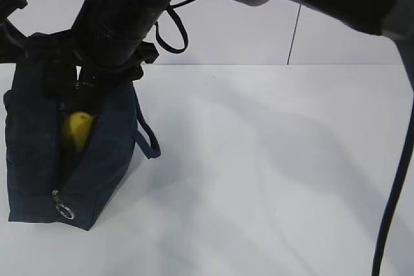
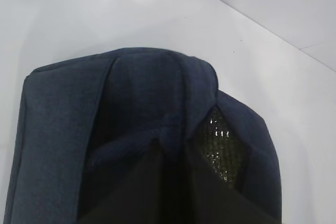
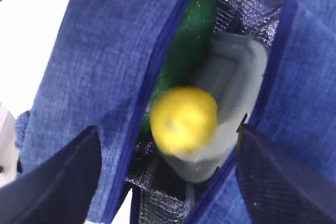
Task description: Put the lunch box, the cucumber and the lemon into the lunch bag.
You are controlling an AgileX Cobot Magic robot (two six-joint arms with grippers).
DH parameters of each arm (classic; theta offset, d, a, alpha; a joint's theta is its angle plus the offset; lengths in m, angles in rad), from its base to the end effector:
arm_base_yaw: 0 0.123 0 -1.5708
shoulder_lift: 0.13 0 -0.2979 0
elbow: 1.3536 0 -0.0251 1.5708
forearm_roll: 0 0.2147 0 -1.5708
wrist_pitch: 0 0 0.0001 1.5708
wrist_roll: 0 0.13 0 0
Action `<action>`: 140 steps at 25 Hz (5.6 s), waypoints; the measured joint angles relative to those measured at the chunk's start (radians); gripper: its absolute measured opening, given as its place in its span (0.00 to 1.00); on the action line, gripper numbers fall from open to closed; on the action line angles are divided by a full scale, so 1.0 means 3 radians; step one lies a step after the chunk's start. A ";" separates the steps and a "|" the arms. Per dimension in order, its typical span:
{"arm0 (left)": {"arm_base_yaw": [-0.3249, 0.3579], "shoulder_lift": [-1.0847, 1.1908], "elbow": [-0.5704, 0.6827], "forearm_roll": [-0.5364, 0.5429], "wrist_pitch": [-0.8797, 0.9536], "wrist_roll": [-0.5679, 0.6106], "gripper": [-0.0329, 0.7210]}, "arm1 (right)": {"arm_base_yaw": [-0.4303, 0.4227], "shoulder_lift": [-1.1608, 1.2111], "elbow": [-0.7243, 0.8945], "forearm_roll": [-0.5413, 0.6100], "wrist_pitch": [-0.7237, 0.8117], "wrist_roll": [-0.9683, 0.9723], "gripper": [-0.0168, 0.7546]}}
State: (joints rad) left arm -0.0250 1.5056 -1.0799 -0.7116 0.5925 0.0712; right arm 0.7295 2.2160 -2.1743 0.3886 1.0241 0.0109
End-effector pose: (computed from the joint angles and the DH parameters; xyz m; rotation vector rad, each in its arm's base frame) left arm 0.3122 -0.0553 0.2849 -0.4513 2.3852 -0.7127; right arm 0.3402 0.3606 0.2710 -0.7975 2.5040 0.7773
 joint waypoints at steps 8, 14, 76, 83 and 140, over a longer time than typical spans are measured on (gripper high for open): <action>0.0000 0.0000 0.0000 0.0000 0.0000 0.0000 0.08 | 0.0000 0.0000 0.0000 -0.0021 0.0099 -0.0007 0.77; 0.0000 0.0000 0.0000 0.0000 0.0000 0.0000 0.08 | -0.0080 0.0002 -0.0400 -0.0169 0.0652 -0.0006 0.74; -0.0656 0.0000 0.0000 -0.0198 -0.0026 0.0336 0.08 | -0.0764 0.0220 -0.0698 0.0245 0.0802 -0.0124 0.05; -0.0820 0.0000 0.0000 -0.0286 -0.0069 0.0336 0.08 | -0.0758 -0.0253 0.0027 -0.0055 0.0790 -0.0181 0.05; -0.1343 0.0677 -0.0499 -0.0597 -0.0472 0.0414 0.24 | -0.0981 -0.0700 0.0799 -0.0736 0.0507 -0.0129 0.35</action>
State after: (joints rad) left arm -0.4280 1.7087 -1.2297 -0.8907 0.4509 0.1953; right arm 0.4350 2.0060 -1.9347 0.1680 1.1763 -0.0279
